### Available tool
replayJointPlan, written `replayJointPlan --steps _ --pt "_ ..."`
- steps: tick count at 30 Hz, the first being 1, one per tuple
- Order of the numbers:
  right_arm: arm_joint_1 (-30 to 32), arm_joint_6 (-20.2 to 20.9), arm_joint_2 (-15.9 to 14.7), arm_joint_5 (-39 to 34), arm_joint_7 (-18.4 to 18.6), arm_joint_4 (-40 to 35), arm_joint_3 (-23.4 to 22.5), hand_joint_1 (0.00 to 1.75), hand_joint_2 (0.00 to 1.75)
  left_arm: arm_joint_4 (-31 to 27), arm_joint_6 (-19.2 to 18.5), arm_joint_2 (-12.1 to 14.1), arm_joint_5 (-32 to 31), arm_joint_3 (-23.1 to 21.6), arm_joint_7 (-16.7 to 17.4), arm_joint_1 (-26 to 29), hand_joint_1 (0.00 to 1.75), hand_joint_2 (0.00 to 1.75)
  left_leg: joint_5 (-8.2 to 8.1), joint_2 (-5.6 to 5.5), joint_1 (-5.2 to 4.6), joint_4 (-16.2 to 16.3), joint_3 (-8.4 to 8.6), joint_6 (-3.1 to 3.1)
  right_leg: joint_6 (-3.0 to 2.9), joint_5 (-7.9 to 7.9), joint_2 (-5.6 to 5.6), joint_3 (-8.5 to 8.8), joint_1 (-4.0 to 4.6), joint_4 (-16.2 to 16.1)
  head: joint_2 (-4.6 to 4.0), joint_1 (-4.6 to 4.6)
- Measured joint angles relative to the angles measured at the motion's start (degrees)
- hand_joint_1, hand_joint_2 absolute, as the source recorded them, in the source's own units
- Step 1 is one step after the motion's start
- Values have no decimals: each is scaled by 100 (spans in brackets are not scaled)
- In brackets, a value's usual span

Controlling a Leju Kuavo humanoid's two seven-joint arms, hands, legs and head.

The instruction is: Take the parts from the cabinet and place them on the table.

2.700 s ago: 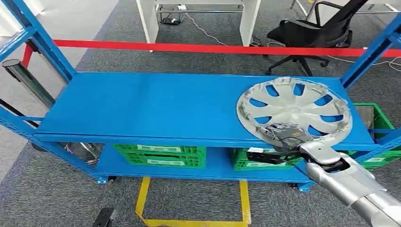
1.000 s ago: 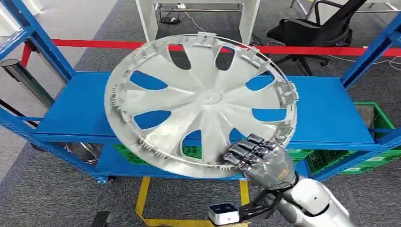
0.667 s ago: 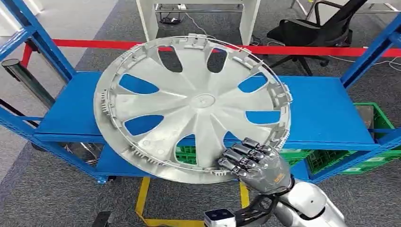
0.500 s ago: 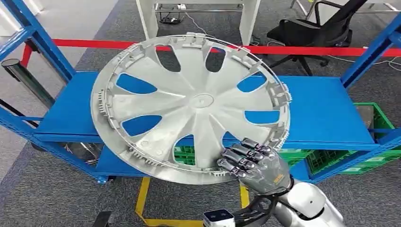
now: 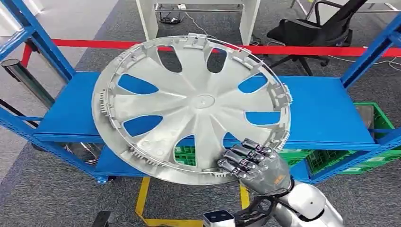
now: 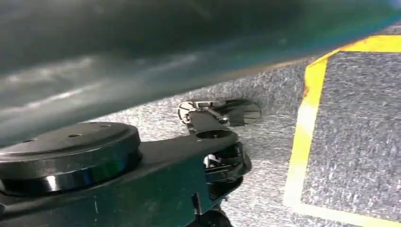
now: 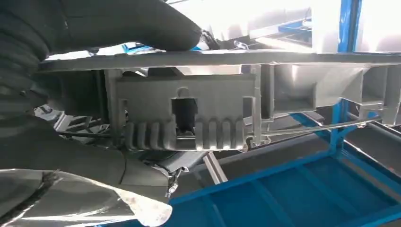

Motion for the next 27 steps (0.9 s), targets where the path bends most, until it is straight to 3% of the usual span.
replayJointPlan --steps 20,21,23,24,25,26,27 --pt "90 0 164 15 -157 -96 -197 175 175 2 61 0 -4 -61 129 -21 0 0 0 0 0 1 0 0 0 0 0 0 -1 -2 0 0" --pt "90 0 183 15 -157 -100 -199 175 175 2 61 11 -4 -63 131 -22 0 0 -29 -9 -41 34 -17 45 46 37 -27 10 -29 -49 0 -2" --pt "87 0 225 13 -157 -131 -208 175 175 2 63 13 -4 -63 142 -26 0 0 51 -53 -28 -118 27 119 84 57 -80 65 -6 -106 0 -7" --pt "88 0 231 11 -157 -140 -221 175 175 2 63 2 -4 -66 151 -20 0 0 111 -62 29 -233 103 132 71 -35 129 24 -28 -49 0 8" --pt "87 -11 232 0 -157 -144 -223 175 175 2 63 2 -2 -68 153 -45 0 0 143 -90 46 -279 116 179 62 -185 401 -115 -29 214 0 6" --pt "91 -22 232 4 -159 -144 -227 175 175 2 63 0 -2 -68 153 -66 0 0 151 -129 57 -279 99 179 74 -373 550 -356 -36 673 0 20" --pt "105 -31 229 4 -166 -144 -232 175 175 2 63 -4 -2 -70 157 -72 0 0 150 -171 56 -277 94 177 94 -554 611 -635 -53 1190 0 35"
